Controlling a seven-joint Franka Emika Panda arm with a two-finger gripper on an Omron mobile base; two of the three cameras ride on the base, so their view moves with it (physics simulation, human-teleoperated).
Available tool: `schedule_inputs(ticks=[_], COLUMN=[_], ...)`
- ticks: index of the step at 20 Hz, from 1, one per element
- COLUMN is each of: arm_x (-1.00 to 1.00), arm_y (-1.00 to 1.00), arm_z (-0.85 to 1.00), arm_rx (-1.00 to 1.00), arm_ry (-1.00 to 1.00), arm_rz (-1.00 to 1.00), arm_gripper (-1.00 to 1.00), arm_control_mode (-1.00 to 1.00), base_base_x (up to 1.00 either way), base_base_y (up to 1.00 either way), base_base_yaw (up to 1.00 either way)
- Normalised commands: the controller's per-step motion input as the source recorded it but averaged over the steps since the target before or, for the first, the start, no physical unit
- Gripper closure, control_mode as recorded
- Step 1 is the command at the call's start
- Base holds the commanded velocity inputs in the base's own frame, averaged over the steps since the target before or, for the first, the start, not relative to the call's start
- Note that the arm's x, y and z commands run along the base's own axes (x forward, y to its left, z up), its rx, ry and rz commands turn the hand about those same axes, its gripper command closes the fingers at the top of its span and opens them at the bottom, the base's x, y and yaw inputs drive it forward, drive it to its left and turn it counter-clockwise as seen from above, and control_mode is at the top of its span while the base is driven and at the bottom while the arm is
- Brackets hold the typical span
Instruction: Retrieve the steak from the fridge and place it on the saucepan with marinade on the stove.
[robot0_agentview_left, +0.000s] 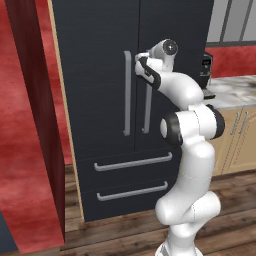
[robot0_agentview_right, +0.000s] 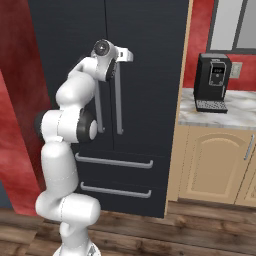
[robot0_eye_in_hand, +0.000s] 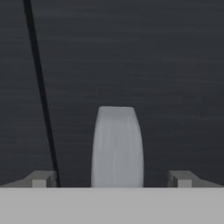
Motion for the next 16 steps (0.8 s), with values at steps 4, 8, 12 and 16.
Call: schedule_inputs(ticks=[4, 8, 12, 16], arm_x=[0.24, 0.14, 0.0, 0.0], arm_y=[0.0, 0.0, 0.0, 0.0], arm_z=[0.0, 0.0, 0.0, 0.0], arm_rx=[0.0, 0.0, 0.0, 0.0], arm_ry=[0.0, 0.0, 0.0, 0.0], arm_rz=[0.0, 0.0, 0.0, 0.0], arm_gripper=[-1.0, -1.0, -1.0, -1.0], arm_control_mode=[-1.0, -1.0, -1.0, -1.0], base_base_x=[0.0, 0.0, 0.0, 0.0], base_base_y=[0.0, 0.0, 0.0, 0.0], base_base_yaw=[0.0, 0.0, 0.0, 0.0])
